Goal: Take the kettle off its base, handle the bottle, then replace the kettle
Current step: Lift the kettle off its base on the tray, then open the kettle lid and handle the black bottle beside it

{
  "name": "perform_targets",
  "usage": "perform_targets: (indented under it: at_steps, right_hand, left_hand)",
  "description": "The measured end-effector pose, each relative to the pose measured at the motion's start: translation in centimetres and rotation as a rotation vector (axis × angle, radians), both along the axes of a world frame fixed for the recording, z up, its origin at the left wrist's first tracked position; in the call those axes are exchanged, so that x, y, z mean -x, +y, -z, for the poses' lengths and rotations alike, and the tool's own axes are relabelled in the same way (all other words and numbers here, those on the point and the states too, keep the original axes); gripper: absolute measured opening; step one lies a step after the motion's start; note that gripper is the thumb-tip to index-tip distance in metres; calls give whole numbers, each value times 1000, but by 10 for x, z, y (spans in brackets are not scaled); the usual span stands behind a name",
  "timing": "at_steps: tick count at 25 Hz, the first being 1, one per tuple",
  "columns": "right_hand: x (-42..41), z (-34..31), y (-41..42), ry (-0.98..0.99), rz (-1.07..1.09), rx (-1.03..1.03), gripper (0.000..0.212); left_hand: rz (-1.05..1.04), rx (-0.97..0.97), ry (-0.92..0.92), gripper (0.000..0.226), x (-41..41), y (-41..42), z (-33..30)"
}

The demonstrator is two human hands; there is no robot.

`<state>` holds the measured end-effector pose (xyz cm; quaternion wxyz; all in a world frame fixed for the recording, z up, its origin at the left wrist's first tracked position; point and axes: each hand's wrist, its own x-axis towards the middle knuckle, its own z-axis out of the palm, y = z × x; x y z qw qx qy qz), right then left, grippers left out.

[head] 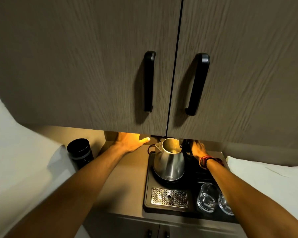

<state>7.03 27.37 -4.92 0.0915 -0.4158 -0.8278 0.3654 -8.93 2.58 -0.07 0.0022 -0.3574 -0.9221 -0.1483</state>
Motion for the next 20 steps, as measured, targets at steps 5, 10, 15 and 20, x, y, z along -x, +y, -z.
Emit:
perform_targets:
  at_steps: [5, 10, 15, 20]
  right_hand:
    - [11, -14, -11, 134, 81, -31, 40]
    - [35, -14, -30, 52, 31, 230, 30]
    - [65, -10, -82, 23, -78, 420, 41]
    - [112, -17, -145, 154, -266, 224, 43]
  left_hand:
    - [-55, -80, 11, 53, 25, -39, -16]
    - [-162, 27, 127, 50, 45, -90, -24]
    - [-250, 198, 189, 93, 57, -129, -28]
    - [-230, 376, 100, 84, 59, -161, -38]
